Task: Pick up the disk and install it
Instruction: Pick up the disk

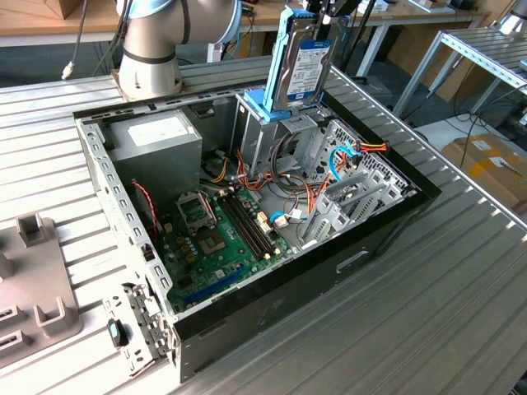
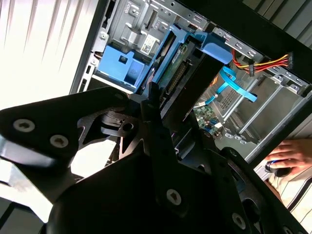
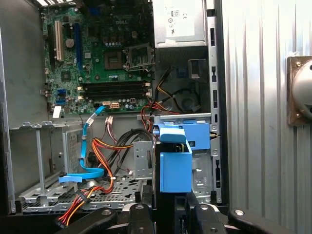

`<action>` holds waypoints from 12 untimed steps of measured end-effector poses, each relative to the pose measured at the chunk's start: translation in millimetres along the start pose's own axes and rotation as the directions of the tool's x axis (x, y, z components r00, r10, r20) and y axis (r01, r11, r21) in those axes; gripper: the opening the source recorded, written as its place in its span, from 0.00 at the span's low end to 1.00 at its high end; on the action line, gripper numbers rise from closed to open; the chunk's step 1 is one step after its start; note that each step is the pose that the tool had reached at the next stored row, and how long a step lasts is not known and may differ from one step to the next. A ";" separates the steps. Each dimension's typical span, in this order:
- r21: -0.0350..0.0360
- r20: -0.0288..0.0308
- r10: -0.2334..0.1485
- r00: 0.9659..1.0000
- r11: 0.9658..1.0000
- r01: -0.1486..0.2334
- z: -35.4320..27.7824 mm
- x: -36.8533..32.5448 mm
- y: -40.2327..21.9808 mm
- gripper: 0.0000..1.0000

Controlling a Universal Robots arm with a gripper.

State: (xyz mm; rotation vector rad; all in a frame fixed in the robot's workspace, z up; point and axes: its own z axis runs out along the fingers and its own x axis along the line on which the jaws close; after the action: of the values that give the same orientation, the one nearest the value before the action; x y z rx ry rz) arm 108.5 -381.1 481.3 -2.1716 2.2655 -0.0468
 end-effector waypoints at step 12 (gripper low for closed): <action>0.000 0.000 0.000 1.000 1.000 0.000 0.4 13.7 -0.6 0.35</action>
State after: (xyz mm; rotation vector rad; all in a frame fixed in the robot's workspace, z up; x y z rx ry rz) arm 108.5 -394.8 481.2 -2.1714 2.2655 -0.0465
